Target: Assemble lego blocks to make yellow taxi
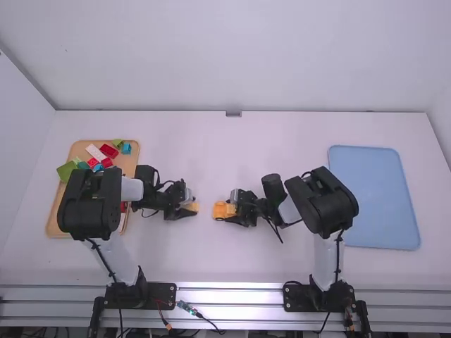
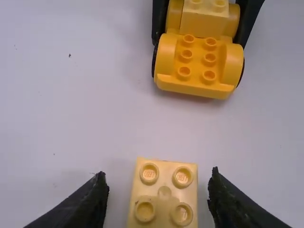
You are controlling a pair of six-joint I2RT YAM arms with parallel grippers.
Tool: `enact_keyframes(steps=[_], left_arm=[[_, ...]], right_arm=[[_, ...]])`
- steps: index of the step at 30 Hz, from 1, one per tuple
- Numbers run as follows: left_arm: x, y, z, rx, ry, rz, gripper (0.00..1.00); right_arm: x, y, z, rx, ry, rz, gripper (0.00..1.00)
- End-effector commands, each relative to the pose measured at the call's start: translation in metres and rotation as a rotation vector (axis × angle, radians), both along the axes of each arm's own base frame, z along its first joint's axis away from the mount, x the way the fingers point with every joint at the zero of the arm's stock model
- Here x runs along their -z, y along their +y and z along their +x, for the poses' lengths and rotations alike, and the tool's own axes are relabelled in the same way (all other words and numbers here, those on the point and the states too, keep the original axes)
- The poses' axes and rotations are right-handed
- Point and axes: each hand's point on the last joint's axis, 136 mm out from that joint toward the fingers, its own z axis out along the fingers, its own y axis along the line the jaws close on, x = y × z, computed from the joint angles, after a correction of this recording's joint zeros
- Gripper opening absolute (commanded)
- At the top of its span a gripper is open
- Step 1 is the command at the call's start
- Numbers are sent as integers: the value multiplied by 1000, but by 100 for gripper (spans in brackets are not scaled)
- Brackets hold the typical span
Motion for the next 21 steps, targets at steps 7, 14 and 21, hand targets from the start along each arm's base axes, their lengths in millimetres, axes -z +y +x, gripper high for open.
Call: enact_keyframes(steps=[7,14,21], left_arm=[[5,2,-2,-4,22,16,31],[-6,-3,3,-15,40,-41,7],[-34,-15,11,-8,58,-132,2]], right_arm=[[4,0,-6,-13,19,2,53],[4,0,-5,-12,17,2,53],[4,0,-5,-13,14,2,53]])
